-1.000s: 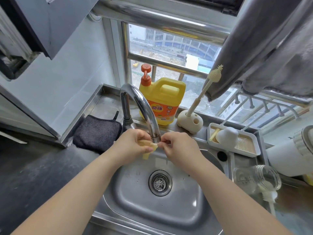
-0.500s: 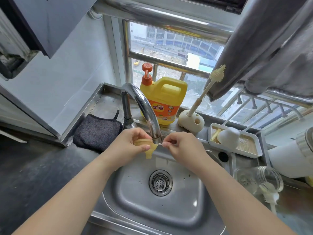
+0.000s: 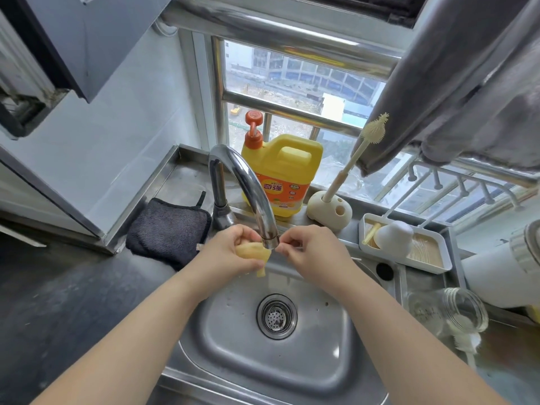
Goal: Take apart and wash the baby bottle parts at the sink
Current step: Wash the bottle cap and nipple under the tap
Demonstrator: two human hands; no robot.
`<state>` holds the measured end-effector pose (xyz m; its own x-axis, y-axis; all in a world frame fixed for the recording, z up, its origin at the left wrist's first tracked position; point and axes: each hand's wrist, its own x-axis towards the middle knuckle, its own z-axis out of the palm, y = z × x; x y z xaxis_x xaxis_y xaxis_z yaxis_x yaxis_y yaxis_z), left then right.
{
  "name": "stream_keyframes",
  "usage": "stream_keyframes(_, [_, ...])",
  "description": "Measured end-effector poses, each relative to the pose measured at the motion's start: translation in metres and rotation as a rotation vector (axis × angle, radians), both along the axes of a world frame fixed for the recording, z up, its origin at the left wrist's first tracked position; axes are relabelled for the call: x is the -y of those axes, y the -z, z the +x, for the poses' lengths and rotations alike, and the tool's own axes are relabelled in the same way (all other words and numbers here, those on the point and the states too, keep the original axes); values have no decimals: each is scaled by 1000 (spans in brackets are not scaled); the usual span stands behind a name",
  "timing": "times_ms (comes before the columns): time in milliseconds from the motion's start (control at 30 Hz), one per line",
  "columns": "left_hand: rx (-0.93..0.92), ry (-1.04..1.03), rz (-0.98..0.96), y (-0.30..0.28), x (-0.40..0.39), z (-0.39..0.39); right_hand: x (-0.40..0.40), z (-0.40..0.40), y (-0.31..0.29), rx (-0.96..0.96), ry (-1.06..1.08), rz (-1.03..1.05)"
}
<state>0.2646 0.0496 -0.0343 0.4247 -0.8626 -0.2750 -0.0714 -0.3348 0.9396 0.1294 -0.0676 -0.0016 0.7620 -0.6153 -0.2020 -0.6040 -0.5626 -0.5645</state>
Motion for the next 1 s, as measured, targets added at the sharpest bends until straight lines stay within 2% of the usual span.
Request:
stream_keyframes(67, [101, 13, 23, -6, 3, 0, -1, 0, -1, -31, -13, -36])
stream_keyframes(200, [146, 57, -3, -10, 3, 1, -3, -1, -2, -34, -19, -64])
stream_keyframes(267, [112, 45, -25, -12, 2, 4, -2, -4, -1, -39, -19, -67])
stream_keyframes(433, [-122, -36, -135, -11, -1, 10, 7, -11, 2, 6, 41, 8])
stream_keyframes(600, [-118, -26, -104, -8, 0, 9, 2, -5, 1, 80, 31, 28])
stream_keyframes(700, [-138, 7, -70, -6, 1, 4, -3, 0, -1, 58, -17, -6])
stream_keyframes(800, [-24, 45, -9, -5, 5, -1, -9, 3, -1, -30, -56, -76])
stream_keyframes(1000, [300, 92, 106, -1, 5, -2, -16, 4, 4, -49, -47, -68])
